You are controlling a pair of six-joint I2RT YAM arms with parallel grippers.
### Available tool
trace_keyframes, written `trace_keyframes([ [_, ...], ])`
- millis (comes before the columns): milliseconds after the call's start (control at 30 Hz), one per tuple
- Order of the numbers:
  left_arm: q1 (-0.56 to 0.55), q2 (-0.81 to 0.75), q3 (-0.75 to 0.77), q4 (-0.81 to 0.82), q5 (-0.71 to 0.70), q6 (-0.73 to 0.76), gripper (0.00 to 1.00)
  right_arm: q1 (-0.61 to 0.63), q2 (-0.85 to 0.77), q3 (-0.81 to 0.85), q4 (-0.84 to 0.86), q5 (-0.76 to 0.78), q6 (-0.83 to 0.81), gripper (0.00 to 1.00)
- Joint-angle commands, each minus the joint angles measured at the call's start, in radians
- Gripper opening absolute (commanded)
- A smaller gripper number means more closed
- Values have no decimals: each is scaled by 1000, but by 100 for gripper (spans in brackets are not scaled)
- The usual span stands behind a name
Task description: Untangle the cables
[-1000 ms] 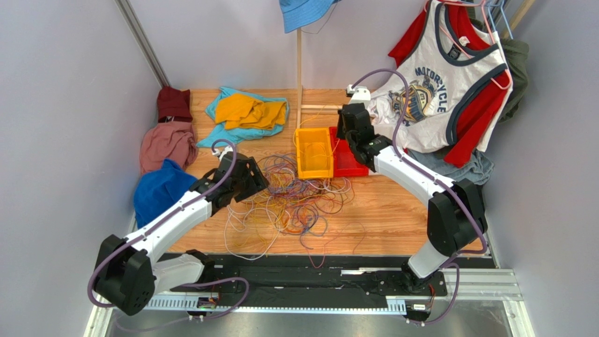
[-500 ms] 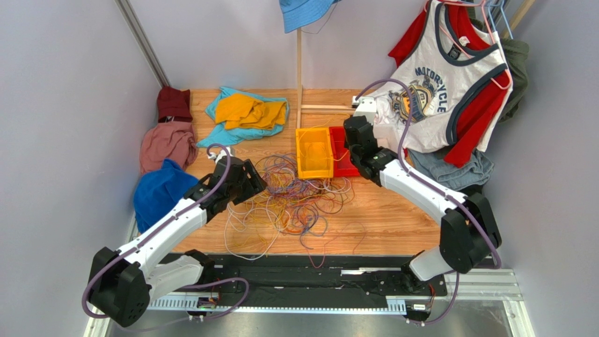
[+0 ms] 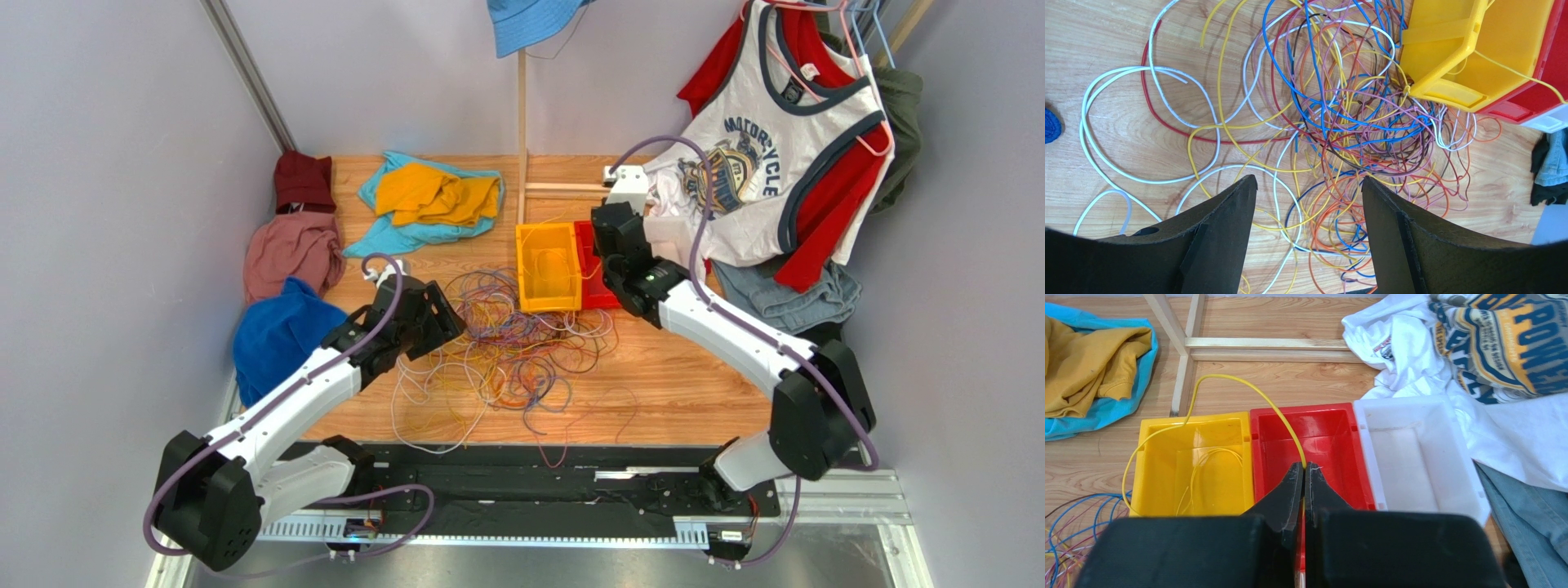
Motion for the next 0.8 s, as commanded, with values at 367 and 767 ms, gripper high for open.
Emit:
trace_keyframes([
  [367, -1, -56, -9, 2, 0, 2, 72, 14, 358, 197, 154, -88, 33, 0],
  [767, -1, -45, -37, 36, 13, -6, 72, 54, 428, 226, 173, -206, 83, 0],
])
